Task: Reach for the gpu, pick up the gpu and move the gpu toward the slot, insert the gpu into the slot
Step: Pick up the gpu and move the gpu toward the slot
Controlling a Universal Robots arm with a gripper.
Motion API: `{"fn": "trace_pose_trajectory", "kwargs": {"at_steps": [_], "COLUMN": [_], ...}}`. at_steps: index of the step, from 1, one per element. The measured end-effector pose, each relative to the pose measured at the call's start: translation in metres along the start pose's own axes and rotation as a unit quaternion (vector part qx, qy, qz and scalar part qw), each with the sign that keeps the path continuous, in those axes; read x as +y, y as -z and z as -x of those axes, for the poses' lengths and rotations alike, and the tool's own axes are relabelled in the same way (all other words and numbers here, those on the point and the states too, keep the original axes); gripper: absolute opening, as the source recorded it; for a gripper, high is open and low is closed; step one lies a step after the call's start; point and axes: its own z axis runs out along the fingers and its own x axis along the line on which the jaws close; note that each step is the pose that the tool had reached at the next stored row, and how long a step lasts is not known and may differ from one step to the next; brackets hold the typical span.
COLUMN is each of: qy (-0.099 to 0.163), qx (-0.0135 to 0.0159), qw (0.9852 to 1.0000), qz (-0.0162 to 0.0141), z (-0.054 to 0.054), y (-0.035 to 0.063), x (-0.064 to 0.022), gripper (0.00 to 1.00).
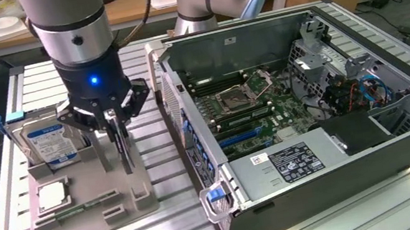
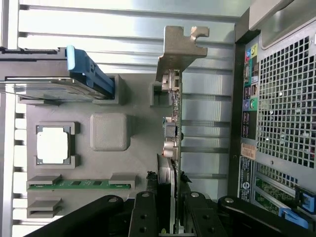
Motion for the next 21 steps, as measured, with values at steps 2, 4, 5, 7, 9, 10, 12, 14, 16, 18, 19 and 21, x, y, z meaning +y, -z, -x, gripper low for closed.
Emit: {"fn": "trace_pose_trajectory", "kwargs": {"at_steps": [2, 4, 5, 7, 9, 10, 12, 14, 16, 18, 19, 21], "qy": [0.0, 0.0, 0.0, 0.0, 0.0, 0.0, 0.0, 0.0, 0.0, 0.0, 0.0, 0.001], "qx": [0.0, -0.0001, -0.0001, -0.0003, -0.0007, -0.0009, -0.0011, -0.0011, -0.0013, -0.0014, -0.0012, -0.0008], "qw": [1.0, 1.0, 1.0, 1.0, 1.0, 1.0, 1.0, 1.0, 1.0, 1.0, 0.9999, 0.9994], "qz": [0.0001, 0.0002, 0.0001, 0.0001, 0.0001, 0.0, 0.0001, 0.0, -0.0002, -0.007, -0.0159, -0.0346], "z": [0.0, 0.0, 0.0, 0.001, 0.001, 0.001, 0.001, 0.001, 0.001, 0.001, 0.001, 0.001], "y": [0.007, 0.0148, 0.0192, 0.0282, 0.0374, 0.0419, 0.0508, 0.0603, 0.0685, 0.0715, 0.0717, 0.0716], "x": [0.0004, 0.0009, 0.0012, 0.0017, 0.0023, 0.0026, 0.0031, 0.0037, 0.0042, 0.0045, 0.0045, 0.0048], "gripper": [0.26, 0.26, 0.26, 0.26, 0.26, 0.26, 0.26, 0.26, 0.26, 0.26, 0.26, 0.26]}}
